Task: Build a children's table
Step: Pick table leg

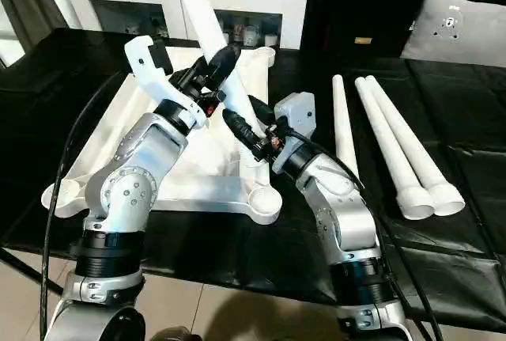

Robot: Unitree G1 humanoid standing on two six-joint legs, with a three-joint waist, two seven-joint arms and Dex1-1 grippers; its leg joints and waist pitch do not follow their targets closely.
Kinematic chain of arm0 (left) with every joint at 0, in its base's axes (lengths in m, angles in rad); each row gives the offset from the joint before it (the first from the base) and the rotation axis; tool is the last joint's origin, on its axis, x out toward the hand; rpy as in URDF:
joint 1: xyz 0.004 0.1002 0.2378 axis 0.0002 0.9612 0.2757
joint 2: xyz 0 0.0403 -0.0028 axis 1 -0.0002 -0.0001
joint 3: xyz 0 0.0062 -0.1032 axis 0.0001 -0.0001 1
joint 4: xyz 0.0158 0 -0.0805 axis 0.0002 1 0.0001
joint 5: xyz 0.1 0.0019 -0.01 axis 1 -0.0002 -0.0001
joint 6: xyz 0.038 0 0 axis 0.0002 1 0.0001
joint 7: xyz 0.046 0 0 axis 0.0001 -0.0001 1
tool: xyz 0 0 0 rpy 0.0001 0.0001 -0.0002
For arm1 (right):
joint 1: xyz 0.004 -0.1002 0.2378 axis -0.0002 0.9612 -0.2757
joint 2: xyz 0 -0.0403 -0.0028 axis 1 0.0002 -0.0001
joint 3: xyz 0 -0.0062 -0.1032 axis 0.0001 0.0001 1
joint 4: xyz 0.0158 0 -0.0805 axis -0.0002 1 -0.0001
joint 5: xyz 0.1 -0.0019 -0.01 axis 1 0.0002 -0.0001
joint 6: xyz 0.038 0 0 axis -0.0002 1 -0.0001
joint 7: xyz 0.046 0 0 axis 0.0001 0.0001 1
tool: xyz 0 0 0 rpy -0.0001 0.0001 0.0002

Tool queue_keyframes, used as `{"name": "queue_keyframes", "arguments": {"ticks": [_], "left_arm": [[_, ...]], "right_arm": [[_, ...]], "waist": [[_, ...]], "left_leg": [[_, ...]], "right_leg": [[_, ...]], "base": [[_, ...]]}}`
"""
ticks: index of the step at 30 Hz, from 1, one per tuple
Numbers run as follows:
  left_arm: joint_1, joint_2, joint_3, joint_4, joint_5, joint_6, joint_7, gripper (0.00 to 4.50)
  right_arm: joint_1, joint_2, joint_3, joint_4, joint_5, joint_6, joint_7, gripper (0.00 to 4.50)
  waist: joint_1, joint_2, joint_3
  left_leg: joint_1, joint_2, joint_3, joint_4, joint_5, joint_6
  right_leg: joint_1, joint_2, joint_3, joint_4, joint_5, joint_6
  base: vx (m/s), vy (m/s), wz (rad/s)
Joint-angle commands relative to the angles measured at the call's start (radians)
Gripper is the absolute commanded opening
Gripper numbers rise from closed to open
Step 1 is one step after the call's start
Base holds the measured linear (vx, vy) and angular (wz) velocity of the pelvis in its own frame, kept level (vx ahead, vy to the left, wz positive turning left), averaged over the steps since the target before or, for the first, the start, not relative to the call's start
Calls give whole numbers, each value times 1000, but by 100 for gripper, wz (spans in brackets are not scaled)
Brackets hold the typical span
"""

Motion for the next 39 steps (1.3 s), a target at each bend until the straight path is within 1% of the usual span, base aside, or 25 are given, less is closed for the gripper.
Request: {"name": "queue_keyframes", "arguments": {"ticks": [1,2,3,4,5,6,8,11,12,13,15,17,20,21,22,23,24,26,29,30,32,34,36,37,39], "left_arm": [[-6,-51,-10,5,-5,3,12,184],[-6,-51,-10,6,-5,2,12,184],[-10,-46,-1,9,-2,-7,17,184],[-12,-43,2,11,0,-12,20,184],[-14,-40,4,12,3,-14,22,183],[-23,-26,11,20,16,-25,29,182],[-30,-18,18,26,20,-29,32,182],[-44,10,30,41,29,-37,26,182],[-49,30,35,45,29,-31,16,182],[-52,40,38,47,29,-28,11,182],[-54,47,39,48,29,-26,8,182],[-61,75,48,49,16,-12,-13,182],[-65,114,51,42,-2,16,-53,182],[-64,127,52,36,-12,30,-68,182],[-60,143,47,25,-20,44,-88,182],[-59,147,46,23,-22,48,-93,182],[-53,167,41,8,-36,71,-121,182],[-48,176,40,-2,-51,88,-138,182],[-39,193,44,-23,-79,117,-168,182],[-34,221,32,-38,-87,130,-211,182],[-33,237,21,-45,-88,132,-239,182],[-34,258,4,-55,-87,128,-286,182],[-35,267,-3,-60,-87,127,-307,182],[-34,282,-21,-72,-79,109,-348,182],[-33,292,-36,-81,-72,98,-380,182]], "right_arm": [[-24,-1,11,4,-19,-27,-6,188],[-24,-1,11,5,-19,-28,-7,188],[-25,0,5,5,-7,-11,-7,244],[-26,0,3,5,-4,-6,-9,258],[-27,-1,3,5,-2,-2,-7,258],[-29,-3,5,-3,17,16,11,275],[-27,-4,6,-16,41,33,34,300],[-20,-11,11,-39,57,32,57,310],[-19,-16,-6,-62,92,69,59,334],[-22,-21,-20,-78,120,104,59,334],[-23,-24,-30,-88,136,127,57,351],[-44,-45,-73,-100,176,190,38,376],[-67,-84,-123,-109,229,291,23,386],[-73,-103,-136,-113,248,348,19,390],[-74,-121,-146,-117,263,377,25,391],[-75,-126,-148,-118,267,384,27,391],[-75,-153,-157,-126,293,425,38,391],[-72,-170,-159,-133,310,444,53,391],[-63,-211,-145,-150,323,473,101,391],[-53,-259,-114,-162,301,468,163,391],[-50,-277,-100,-163,296,467,192,391],[-53,-298,-87,-165,306,477,240,391],[-56,-309,-82,-168,319,488,259,391],[-63,-329,-67,-169,335,501,303,391],[-70,-345,-54,-169,346,511,335,391]], "waist": [[-1,-12,-71],[-1,-12,-71],[-2,-12,-70],[-3,-13,-70],[-3,-13,-70],[-4,-15,-70],[-6,-14,-70],[-5,-12,-71],[-5,-15,-71],[-4,-13,-71],[-4,-13,-72],[-5,-12,-72],[-5,-11,-72],[-5,-10,-73],[-4,-11,-73],[-3,-10,-74],[-2,-9,-75],[2,-9,-76],[6,-12,-74],[12,-15,-75],[11,-16,-74],[9,-21,-72],[13,-19,-72],[15,-21,-73],[17,-19,-74]], "left_leg": [[-6,75,-16,-54,9,112],[-7,75,-16,-54,11,113],[-7,74,-16,-54,11,114],[-6,74,-16,-55,8,115],[-6,74,-16,-55,7,116],[-6,72,-15,-54,5,118],[-7,72,-16,-54,7,119],[-7,73,-16,-53,13,122],[-7,73,-17,-53,15,125],[-5,75,-19,-54,23,130],[-5,75,-19,-53,22,131],[-5,75,-19,-54,26,128],[-2,73,-18,-53,27,113],[-2,73,-17,-52,33,112],[-2,73,-18,-52,40,112],[0,73,-18,-52,44,113],[-2,73,-17,-50,51,115],[-2,73,-17,-49,55,116],[-3,72,-15,-49,45,111],[-4,71,-13,-48,42,113],[-4,69,-12,-48,37,113],[-6,66,-10,-48,34,112],[-6,66,-11,-47,39,115],[-3,69,-12,-48,43,120],[-3,73,-14,-47,50,126]], "right_leg": [[67,-126,69,-74,-108,-117],[67,-125,69,-74,-106,-117],[67,-124,69,-74,-104,-117],[67,-125,69,-74,-109,-117],[67,-124,68,-75,-112,-118],[69,-124,69,-77,-121,-113],[69,-123,68,-76,-122,-111],[67,-124,68,-76,-118,-106],[68,-123,68,-76,-111,-105],[68,-124,69,-73,-103,-107],[68,-124,68,-73,-97,-105],[69,-125,68,-71,-96,-105],[67,-121,67,-73,-116,-107],[66,-123,68,-72,-103,-110],[68,-122,68,-70,-96,-111],[67,-121,68,-69,-89,-116],[67,-123,69,-67,-76,-120],[68,-124,68,-66,-66,-127],[70,-123,67,-67,-79,-133],[71,-123,66,-68,-98,-120],[70,-122,66,-71,-123,-104],[69,-121,66,-76,-151,-95],[68,-119,66,-77,-163,-86],[67,-120,65,-76,-164,-85],[65,-120,66,-72,-150,-88]], "base": [[0,0,0],[0,0,0],[0,0,0],[0,0,0],[0,0,0],[0,0,0],[0,0,0],[0,0,0],[0,0,0],[0,0,0],[0,0,0],[0,0,0],[0,0,0],[0,0,0],[0,0,0],[0,0,0],[0,0,0],[0,0,0],[0,0,0],[0,0,0],[0,0,0],[0,0,0],[0,0,0],[0,0,0],[0,0,0]]}}
